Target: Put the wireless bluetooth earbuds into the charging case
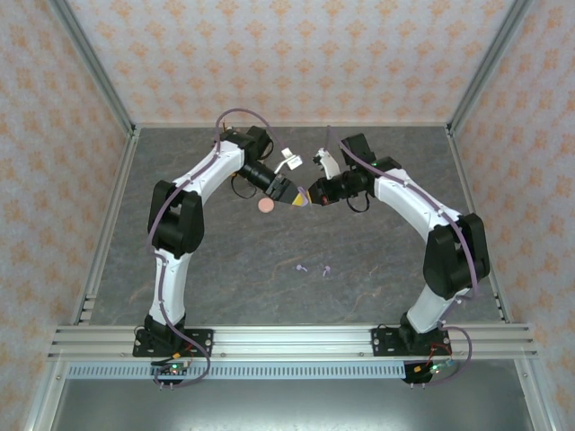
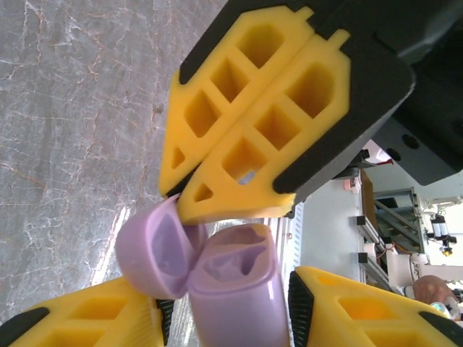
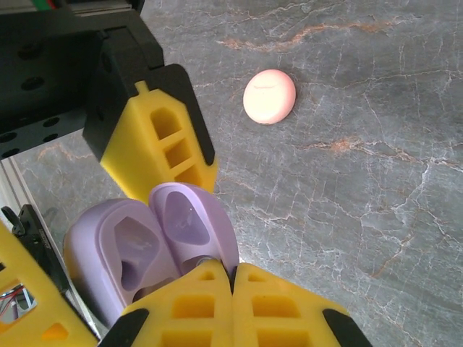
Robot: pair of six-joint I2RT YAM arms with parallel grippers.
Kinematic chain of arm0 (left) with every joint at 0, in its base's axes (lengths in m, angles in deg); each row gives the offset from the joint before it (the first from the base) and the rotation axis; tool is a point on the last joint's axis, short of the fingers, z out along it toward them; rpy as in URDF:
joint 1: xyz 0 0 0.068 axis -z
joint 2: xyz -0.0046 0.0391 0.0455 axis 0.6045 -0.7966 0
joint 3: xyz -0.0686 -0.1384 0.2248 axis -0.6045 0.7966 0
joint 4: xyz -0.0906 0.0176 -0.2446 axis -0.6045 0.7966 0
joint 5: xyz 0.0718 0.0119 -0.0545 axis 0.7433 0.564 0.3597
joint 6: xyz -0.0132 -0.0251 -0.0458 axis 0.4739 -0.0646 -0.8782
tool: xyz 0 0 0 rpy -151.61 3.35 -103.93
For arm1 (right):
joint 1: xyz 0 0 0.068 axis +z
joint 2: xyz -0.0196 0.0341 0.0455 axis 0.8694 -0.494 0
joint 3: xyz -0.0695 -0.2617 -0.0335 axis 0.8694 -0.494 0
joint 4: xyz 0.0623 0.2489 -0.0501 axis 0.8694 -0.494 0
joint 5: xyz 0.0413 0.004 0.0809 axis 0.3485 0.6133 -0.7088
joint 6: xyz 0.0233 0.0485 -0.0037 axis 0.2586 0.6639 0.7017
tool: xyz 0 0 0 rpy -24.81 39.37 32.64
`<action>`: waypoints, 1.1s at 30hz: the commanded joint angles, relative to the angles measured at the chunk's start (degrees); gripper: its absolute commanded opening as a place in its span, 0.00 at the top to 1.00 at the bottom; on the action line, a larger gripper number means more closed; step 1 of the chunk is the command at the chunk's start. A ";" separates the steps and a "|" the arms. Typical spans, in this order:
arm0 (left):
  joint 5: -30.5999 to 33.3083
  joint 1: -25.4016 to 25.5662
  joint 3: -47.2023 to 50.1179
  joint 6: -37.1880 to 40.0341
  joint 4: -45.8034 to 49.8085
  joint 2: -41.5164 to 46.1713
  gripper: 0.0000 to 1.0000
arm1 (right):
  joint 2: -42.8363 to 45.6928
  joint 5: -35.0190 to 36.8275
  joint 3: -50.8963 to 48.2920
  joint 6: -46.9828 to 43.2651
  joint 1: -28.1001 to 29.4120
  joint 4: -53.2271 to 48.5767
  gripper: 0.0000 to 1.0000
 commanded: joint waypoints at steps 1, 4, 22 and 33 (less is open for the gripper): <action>-3.15 0.23 -2.03 1.59 1.98 -0.52 0.58 | -0.65 0.97 2.12 -1.16 0.03 -0.20 1.00; -3.64 0.23 -1.91 1.68 1.80 -0.59 0.64 | -0.61 1.01 2.22 -0.85 0.02 0.06 1.00; -5.19 0.23 -0.39 1.86 -0.74 0.05 0.97 | 4.98 4.75 1.35 2.24 0.00 2.68 0.93; 2.71 0.05 9.07 -8.71 -17.66 8.46 1.00 | 11.63 11.77 -1.02 7.23 -2.53 2.90 0.41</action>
